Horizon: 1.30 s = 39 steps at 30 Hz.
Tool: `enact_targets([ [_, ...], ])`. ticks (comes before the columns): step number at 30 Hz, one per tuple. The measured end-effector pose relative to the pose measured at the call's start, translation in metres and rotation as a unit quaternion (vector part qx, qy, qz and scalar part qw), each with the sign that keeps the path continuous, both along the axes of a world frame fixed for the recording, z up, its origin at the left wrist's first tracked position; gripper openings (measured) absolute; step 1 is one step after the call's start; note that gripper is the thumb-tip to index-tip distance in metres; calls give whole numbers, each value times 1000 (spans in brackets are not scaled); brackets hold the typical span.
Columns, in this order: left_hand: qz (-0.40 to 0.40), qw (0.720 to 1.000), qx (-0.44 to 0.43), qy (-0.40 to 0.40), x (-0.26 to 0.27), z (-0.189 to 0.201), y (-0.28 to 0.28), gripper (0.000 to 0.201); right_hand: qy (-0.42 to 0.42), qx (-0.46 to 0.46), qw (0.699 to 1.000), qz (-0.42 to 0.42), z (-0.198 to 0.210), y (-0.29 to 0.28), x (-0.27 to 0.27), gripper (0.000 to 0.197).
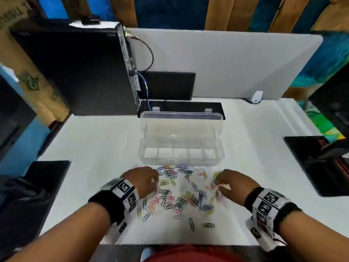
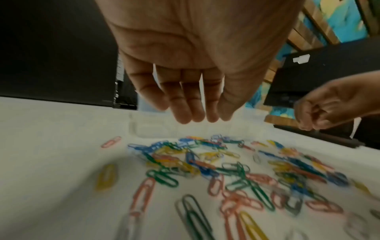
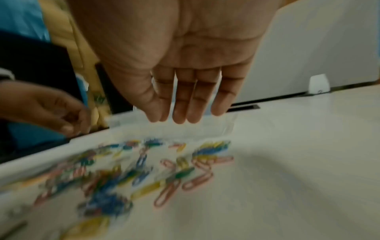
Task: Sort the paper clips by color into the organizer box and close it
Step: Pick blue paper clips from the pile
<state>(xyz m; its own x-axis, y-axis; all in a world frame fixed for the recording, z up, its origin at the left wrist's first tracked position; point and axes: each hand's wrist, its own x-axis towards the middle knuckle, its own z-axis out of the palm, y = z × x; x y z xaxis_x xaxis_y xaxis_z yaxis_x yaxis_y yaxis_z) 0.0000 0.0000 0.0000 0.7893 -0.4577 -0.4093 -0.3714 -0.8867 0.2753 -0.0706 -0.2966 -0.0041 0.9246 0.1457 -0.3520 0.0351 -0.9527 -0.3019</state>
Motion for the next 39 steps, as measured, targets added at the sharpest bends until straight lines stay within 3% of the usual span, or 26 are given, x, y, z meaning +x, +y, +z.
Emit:
enact_targets([
  [7,-113,992,46,29,-9,-24,-38,41,94,-43,994,30,-24,31,13,36],
  [15,-217,973,44,-62,-6,-35,-85,39,64,-36,997,16,-32,35,12,26],
  [21,-269,959,53,-71,3,-39,-111,39,64,10,998,-8,-36,25,0,23],
  [29,-269,958,65,-69,8,-42,-115,23,92,7,991,93,-37,26,-6,22],
  [39,-235,971,38,-38,9,-42,-101,22,131,41,990,26,-30,26,10,17],
])
